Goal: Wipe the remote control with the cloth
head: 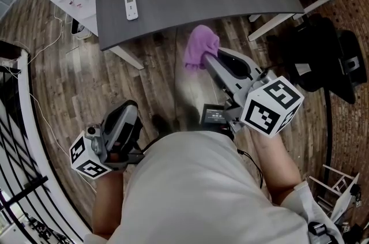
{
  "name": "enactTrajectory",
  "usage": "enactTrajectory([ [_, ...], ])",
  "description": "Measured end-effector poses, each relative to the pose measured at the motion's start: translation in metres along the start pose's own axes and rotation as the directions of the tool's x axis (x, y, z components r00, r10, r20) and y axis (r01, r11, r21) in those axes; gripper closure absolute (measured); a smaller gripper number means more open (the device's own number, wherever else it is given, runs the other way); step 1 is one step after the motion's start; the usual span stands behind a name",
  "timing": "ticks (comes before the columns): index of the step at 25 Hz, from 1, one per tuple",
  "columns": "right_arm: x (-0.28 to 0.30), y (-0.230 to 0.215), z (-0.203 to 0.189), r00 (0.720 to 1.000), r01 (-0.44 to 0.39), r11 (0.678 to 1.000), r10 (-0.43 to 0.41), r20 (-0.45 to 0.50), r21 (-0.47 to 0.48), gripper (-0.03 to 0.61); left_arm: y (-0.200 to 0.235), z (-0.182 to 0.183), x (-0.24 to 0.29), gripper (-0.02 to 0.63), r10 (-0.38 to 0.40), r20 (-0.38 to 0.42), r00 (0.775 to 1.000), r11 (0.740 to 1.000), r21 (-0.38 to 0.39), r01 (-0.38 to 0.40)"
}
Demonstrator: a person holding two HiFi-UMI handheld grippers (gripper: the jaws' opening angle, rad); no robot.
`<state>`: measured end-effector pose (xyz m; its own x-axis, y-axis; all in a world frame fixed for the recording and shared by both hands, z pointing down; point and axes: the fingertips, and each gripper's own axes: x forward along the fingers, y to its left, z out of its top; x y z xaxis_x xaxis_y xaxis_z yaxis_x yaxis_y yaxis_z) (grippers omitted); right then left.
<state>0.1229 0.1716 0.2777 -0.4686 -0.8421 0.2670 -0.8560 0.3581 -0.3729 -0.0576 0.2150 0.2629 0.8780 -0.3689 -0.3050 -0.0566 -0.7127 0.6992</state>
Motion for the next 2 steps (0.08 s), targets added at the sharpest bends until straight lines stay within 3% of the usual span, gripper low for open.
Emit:
enactTrajectory([
  [2, -0.0016, 0.0002, -0.0006, 1.000, -0.009, 1.000, 0.009, 0.005, 0.010, 0.512, -0.0058, -0.0028, 0.0023, 0.606, -0.038, 0.002, 0.999, 0.999, -0.013, 0.038],
])
